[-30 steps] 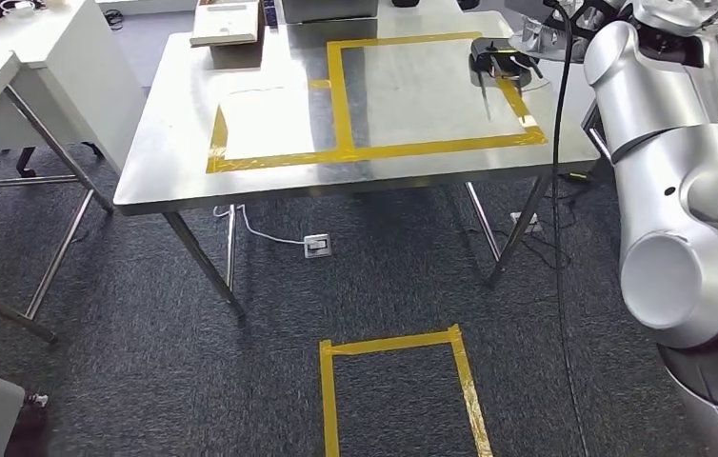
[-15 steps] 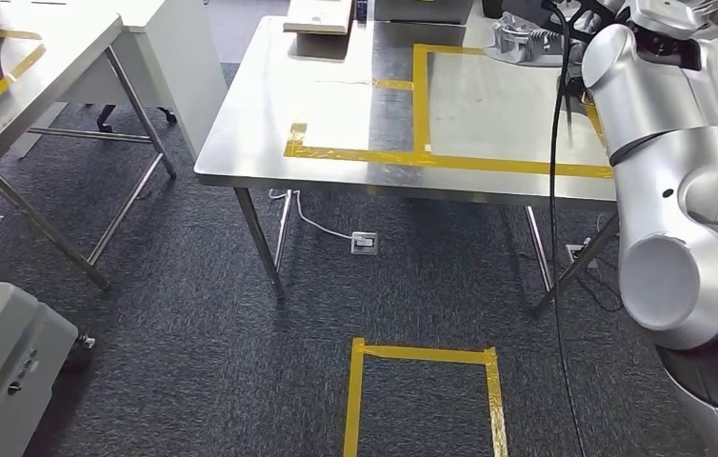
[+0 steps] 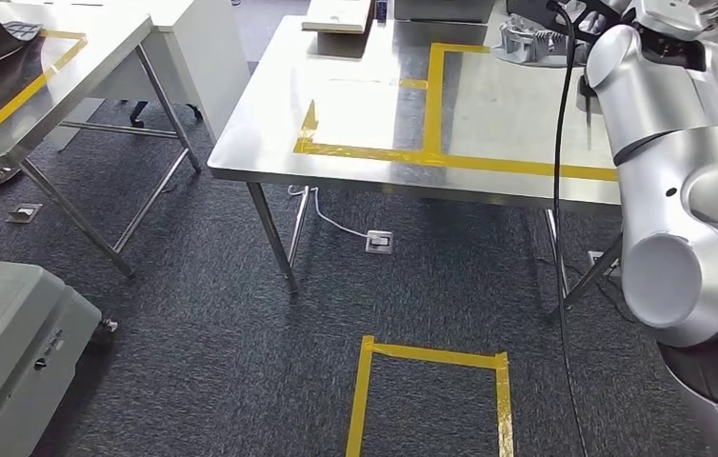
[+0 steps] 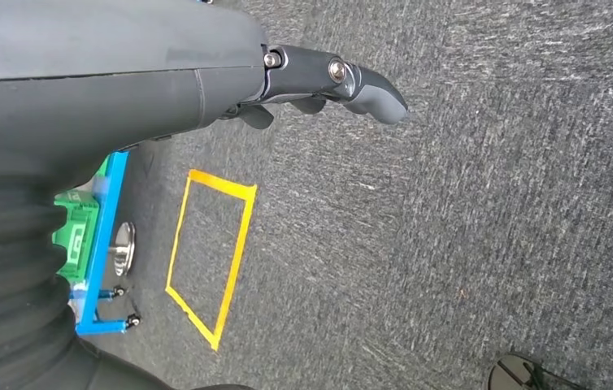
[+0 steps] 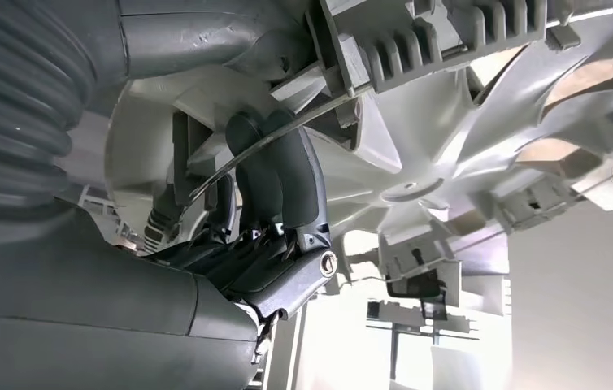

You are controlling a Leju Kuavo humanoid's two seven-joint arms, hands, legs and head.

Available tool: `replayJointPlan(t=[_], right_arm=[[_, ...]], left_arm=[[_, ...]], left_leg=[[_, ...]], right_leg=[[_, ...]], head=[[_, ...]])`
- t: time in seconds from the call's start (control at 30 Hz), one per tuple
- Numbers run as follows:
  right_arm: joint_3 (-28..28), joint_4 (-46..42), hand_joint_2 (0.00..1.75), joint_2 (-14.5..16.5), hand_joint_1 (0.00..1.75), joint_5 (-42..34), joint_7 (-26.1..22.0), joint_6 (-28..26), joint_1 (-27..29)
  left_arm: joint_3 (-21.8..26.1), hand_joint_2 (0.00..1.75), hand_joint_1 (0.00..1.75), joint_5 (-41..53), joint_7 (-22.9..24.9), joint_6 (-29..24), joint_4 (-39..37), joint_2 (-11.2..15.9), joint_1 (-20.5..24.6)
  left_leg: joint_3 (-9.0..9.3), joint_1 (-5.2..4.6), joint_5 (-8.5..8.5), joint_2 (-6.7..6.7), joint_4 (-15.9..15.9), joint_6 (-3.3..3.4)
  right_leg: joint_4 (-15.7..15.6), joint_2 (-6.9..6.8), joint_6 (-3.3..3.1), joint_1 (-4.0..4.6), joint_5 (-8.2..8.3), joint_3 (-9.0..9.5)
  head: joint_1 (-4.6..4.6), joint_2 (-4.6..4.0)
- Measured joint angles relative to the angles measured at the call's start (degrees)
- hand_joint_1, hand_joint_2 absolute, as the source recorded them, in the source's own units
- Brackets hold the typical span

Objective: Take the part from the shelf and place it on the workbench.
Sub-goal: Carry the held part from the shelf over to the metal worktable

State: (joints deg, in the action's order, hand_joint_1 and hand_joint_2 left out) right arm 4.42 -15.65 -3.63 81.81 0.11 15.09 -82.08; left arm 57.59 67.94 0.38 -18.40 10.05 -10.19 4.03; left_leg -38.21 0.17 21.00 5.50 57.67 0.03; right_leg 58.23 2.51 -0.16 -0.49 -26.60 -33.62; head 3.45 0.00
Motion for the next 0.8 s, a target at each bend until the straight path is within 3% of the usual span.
replayJointPlan(t=[0.57, 0.67, 0.73, 0.8], right_arm=[[0.00, 0.00, 1.75, -0.37, 1.75, -0.20, 0.50, 0.01, 0.03], [-0.01, -0.03, 1.75, -0.37, 1.75, -0.20, 0.61, 0.04, -0.04], [-0.02, -0.06, 1.75, -0.49, 1.75, -0.20, 0.68, 0.07, -0.15], [-0.02, -0.07, 1.75, -0.58, 1.75, -0.20, 0.65, 0.11, -0.41]], left_arm=[[0.74, 1.75, 0.00, -1.54, 1.04, -0.04, 0.02, 0.00, 0.11], [0.99, 1.75, 0.00, -1.82, 0.96, 0.02, 0.04, 0.05, 0.17], [1.02, 1.75, 0.00, -1.84, 0.80, 0.03, 0.05, -0.02, 0.18], [1.03, 1.75, 0.00, -1.78, 0.68, 0.09, 0.04, -0.10, 0.22]], left_leg=[[-0.23, -0.02, 0.04, -0.21, 0.14, -0.24], [-0.16, -0.23, 0.38, -0.29, 0.09, 0.58], [0.85, 0.11, 0.16, -0.53, -1.35, 1.29], [1.83, 0.50, -0.12, -0.96, -2.51, 1.61]], right_leg=[[0.01, 0.21, 0.04, -0.04, 0.07, -0.13], [-0.69, 0.31, 0.72, -0.30, 0.14, 0.14], [-0.68, -0.20, 1.22, -0.20, -0.11, 0.41], [3.24, -1.22, 1.66, -0.18, -2.52, -1.33]], head=[[0.01, 0.00], [0.00, 0.00], [-0.05, 0.00], [-0.14, 0.00]])
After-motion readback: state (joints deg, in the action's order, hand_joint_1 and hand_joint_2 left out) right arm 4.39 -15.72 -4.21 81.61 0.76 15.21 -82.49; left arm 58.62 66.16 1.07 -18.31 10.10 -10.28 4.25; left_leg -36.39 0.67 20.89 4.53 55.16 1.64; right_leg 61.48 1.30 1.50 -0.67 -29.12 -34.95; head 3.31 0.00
